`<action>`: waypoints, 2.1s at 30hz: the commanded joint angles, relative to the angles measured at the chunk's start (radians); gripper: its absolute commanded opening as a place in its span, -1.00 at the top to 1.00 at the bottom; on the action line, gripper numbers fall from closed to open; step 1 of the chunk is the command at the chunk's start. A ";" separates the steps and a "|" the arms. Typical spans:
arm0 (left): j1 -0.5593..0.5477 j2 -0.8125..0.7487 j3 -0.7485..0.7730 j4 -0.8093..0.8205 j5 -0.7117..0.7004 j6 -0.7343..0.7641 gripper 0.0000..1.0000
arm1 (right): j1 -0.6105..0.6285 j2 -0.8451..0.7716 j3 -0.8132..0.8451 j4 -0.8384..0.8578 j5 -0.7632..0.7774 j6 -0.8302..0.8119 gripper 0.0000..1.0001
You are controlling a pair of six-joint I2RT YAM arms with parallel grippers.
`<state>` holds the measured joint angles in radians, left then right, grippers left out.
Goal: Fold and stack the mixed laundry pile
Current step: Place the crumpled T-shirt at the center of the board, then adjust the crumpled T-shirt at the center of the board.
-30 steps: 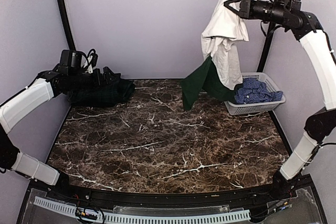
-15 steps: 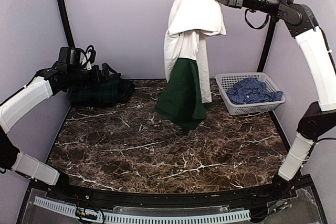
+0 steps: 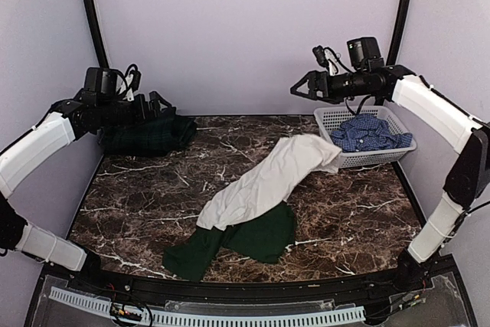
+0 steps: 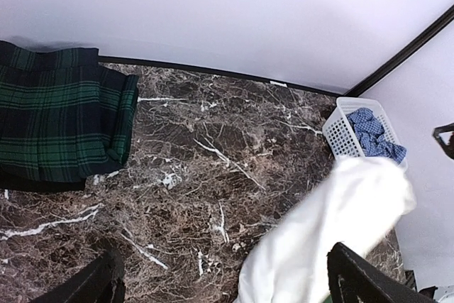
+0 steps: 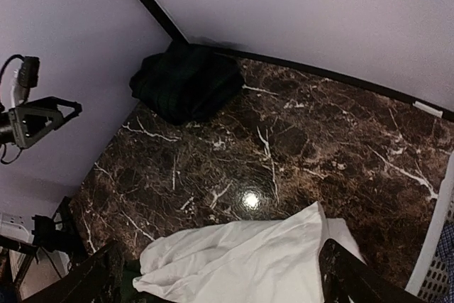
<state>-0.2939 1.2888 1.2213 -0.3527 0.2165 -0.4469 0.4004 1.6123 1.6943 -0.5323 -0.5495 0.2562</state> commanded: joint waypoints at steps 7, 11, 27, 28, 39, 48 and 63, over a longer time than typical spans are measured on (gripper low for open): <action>-0.164 0.008 -0.100 -0.095 0.021 0.102 -0.98 | 0.136 -0.054 -0.254 -0.017 0.086 -0.071 -0.74; -0.302 0.015 -0.156 -0.172 0.026 0.120 -0.96 | 0.275 -0.107 -0.420 0.014 0.066 -0.041 -0.60; -0.749 0.031 -0.352 -0.283 0.123 -0.063 -0.12 | 0.612 -0.156 -0.759 0.207 0.151 0.017 -0.12; -0.766 0.054 -0.367 -0.275 0.126 -0.077 -0.10 | 0.627 -0.139 -0.759 0.218 0.169 0.018 -0.12; -0.799 0.201 -0.367 -0.199 0.010 -0.151 -0.53 | 0.697 0.035 -0.734 0.290 0.261 0.049 -0.25; -0.797 0.304 -0.397 -0.140 -0.060 -0.202 -0.55 | 0.721 0.098 -0.767 0.310 0.380 0.118 -0.39; -0.437 0.002 -0.460 -0.127 -0.055 -0.225 1.00 | 0.570 0.083 -0.855 0.284 0.438 0.243 0.05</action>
<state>-0.7975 1.3872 0.7692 -0.4603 0.1726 -0.6674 1.0500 1.7214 0.9016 -0.1780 -0.1345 0.4500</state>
